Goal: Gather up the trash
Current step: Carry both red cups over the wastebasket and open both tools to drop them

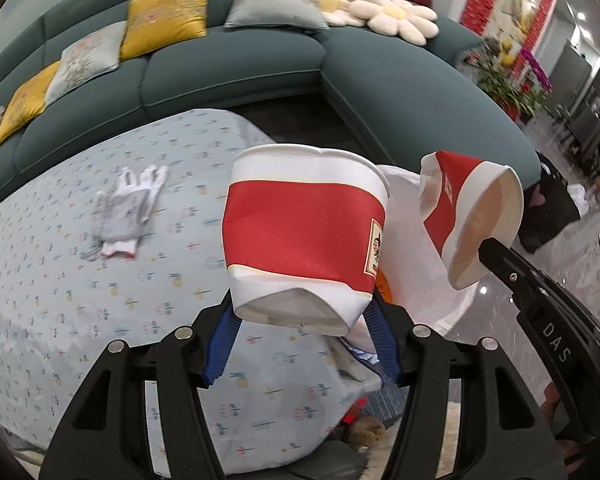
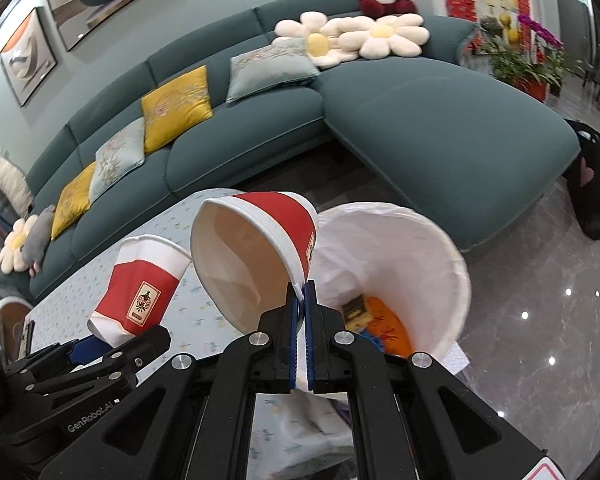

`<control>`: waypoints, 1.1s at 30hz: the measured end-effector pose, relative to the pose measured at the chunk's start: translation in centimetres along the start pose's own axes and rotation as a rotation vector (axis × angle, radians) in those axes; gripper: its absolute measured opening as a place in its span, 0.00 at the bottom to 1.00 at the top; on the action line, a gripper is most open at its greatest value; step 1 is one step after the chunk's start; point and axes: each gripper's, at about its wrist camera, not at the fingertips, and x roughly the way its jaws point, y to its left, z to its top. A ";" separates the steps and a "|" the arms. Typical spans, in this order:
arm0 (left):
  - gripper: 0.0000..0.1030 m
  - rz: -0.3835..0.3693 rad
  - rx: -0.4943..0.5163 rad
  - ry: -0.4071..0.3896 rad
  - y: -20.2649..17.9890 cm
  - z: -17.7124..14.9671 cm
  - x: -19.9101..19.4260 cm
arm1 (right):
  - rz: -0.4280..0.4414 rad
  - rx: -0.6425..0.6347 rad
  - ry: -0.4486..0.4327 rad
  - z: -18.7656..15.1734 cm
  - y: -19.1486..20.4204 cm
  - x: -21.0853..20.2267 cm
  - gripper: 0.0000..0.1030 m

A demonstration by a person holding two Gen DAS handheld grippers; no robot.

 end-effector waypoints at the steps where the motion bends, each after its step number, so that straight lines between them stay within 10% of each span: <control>1: 0.55 -0.004 0.010 0.003 -0.6 0.0 0.1 | -0.005 0.009 -0.002 0.0 -0.7 -0.1 0.03; 18: 0.55 -0.070 0.081 0.040 -6.7 1.4 3.4 | -0.036 0.078 0.000 0.6 -6.0 1.1 0.04; 26: 0.63 -0.049 0.030 0.037 -5.3 2.0 3.7 | -0.050 0.068 0.006 0.6 -5.4 1.8 0.32; 33: 0.66 -0.023 -0.023 0.031 -2.8 1.6 3.3 | -0.042 0.035 0.006 0.4 -3.7 1.3 0.34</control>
